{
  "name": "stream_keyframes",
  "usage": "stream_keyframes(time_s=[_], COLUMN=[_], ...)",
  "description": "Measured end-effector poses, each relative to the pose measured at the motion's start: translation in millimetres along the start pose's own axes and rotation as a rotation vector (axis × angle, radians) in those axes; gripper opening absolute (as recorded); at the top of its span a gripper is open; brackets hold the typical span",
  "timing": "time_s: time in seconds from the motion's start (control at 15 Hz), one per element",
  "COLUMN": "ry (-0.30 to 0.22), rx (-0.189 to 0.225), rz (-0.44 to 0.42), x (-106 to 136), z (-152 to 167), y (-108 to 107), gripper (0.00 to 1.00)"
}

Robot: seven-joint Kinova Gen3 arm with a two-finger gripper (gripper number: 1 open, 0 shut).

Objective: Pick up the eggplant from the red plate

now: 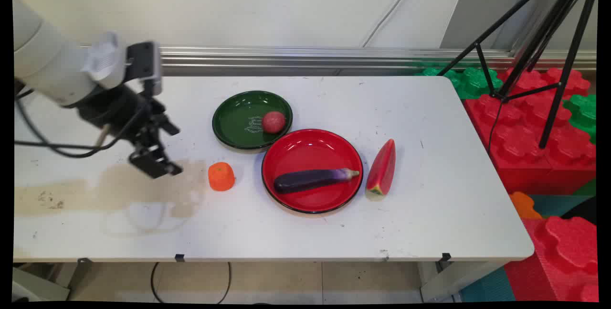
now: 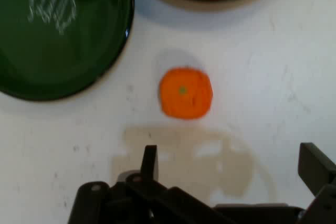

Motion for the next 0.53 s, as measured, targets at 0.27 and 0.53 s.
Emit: stream_keyframes(time_s=[0.27,0.53], ry=[0.034,0.046], rx=[0.012,0.024], rz=[-0.027,-0.059], x=[45.6,80.9], z=[8.0,20.6], y=[3.4,9.3], gripper=[1.0,1.0])
